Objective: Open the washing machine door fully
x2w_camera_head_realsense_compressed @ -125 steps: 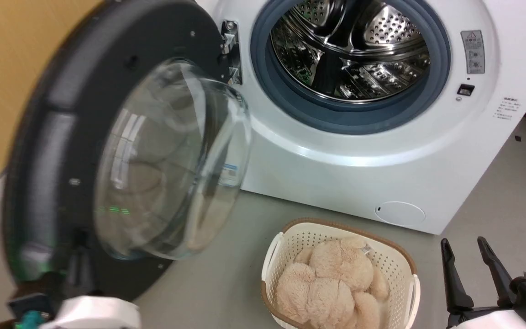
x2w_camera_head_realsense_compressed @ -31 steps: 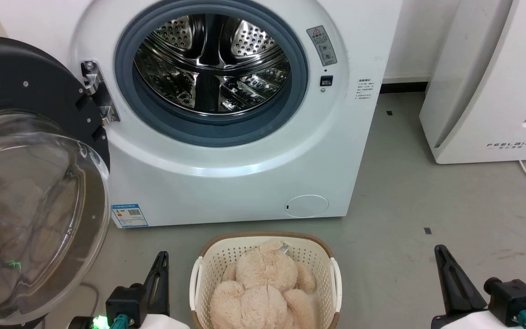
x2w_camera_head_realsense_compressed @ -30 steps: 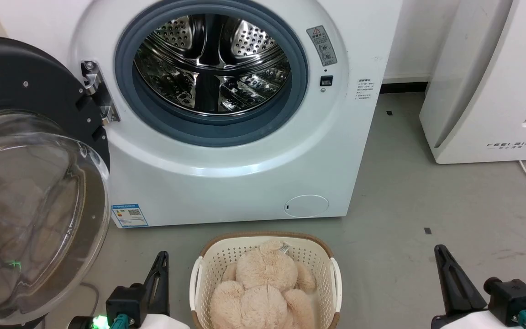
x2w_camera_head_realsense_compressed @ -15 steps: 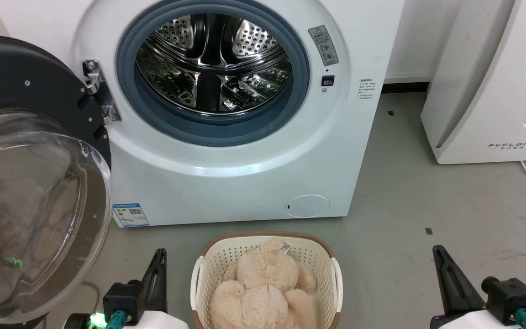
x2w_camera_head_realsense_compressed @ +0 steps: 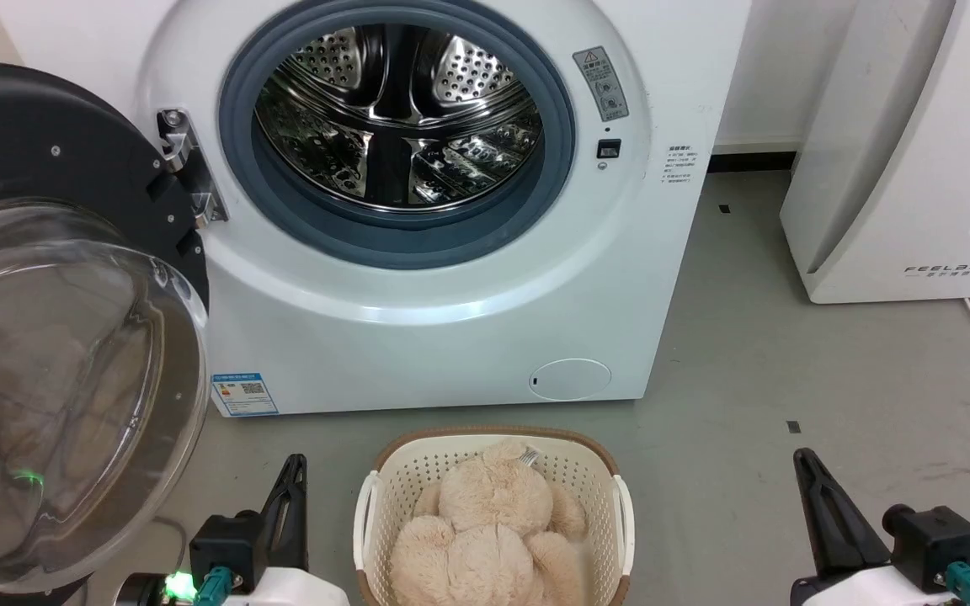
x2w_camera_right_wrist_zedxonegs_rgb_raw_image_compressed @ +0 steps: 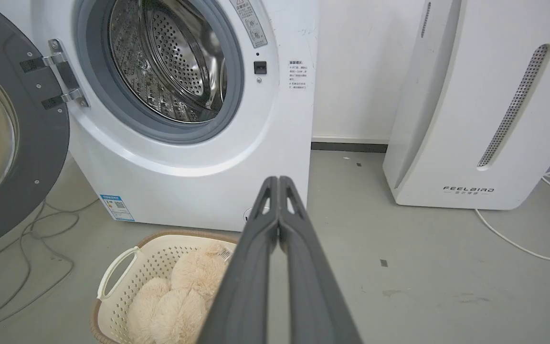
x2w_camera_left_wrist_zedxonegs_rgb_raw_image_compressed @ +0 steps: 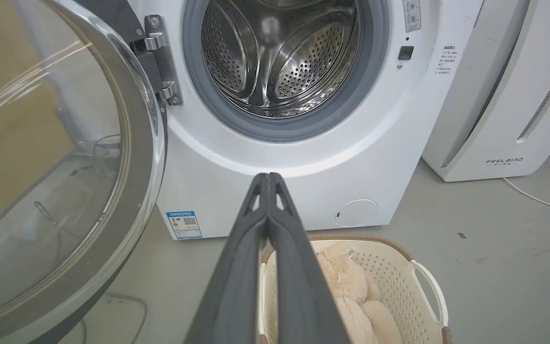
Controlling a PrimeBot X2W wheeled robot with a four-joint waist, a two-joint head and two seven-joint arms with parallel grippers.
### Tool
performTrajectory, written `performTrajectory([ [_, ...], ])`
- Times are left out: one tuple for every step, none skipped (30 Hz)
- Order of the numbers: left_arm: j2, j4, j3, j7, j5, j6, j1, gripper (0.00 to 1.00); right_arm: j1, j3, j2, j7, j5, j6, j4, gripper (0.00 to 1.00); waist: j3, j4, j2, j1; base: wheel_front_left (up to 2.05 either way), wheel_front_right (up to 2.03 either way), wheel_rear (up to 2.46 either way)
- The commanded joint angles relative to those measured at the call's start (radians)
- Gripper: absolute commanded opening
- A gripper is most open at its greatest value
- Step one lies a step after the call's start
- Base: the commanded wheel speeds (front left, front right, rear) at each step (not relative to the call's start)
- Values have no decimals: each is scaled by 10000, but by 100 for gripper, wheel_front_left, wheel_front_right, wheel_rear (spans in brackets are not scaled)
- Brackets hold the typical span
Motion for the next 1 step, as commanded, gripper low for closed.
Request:
performTrajectory([
  [-9, -76, 64, 65, 76, -48, -117, 0, -215, 21, 12, 60, -116, 3, -23, 0, 0, 5, 0, 0, 0, 0, 0],
])
